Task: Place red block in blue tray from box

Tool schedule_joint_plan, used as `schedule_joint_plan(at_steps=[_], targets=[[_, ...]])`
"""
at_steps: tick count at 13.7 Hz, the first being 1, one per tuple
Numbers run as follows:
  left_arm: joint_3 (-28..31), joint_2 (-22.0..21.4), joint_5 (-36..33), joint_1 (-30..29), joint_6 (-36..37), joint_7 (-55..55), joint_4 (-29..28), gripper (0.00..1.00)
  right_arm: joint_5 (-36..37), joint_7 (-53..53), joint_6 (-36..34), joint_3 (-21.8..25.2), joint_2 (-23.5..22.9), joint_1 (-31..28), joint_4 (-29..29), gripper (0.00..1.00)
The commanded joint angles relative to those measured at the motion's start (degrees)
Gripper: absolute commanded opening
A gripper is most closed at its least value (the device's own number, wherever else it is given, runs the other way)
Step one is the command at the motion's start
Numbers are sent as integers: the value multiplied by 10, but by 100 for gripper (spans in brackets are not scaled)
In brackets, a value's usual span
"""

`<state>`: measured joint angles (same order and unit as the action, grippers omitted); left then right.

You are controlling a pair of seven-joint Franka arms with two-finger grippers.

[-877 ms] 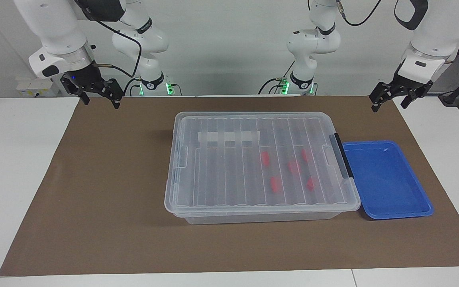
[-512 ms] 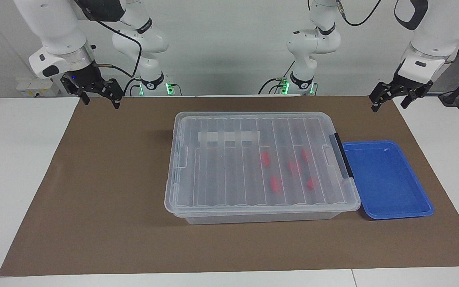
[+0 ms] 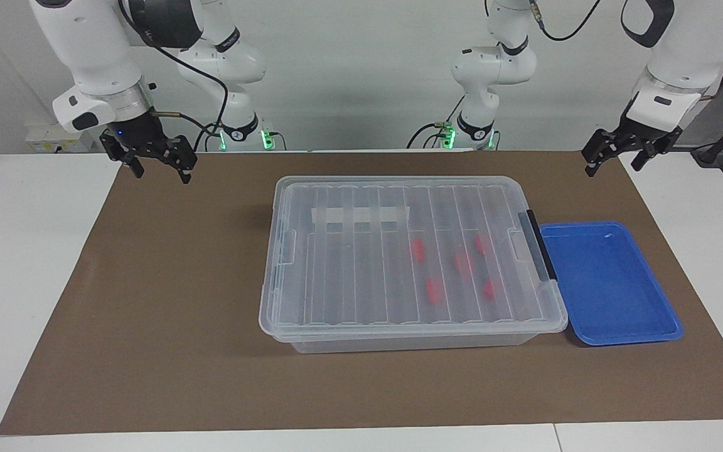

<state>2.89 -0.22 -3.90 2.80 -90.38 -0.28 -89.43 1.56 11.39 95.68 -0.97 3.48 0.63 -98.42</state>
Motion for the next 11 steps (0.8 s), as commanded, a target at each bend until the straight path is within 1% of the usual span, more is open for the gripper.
schedule_joint_plan(at_steps=[1,3,5,7,8,10,11], targets=[[7,-14,7,5,-1,2,-16,100,-9,-1,32,-2,28,2,-49,100],[7,-14,7,5,-1,2,-16,100,-9,-1,78,-4,28,2,-71,99],[6,-14,7,5,-1,2,-16,100,-9,8,104,-8,25,4,-91,98],[7,-14,7,5,-1,2,-16,100,-9,34,135,-9,22,33,-112,97],[7,-14,7,5,-1,2,-16,100,-9,57,138,-9,20,43,-114,97],[7,-14,7,5,-1,2,-16,100,-9,90,140,-9,11,68,-114,91],[7,-14,7,5,-1,2,-16,100,-9,100,141,-9,7,79,-114,90]])
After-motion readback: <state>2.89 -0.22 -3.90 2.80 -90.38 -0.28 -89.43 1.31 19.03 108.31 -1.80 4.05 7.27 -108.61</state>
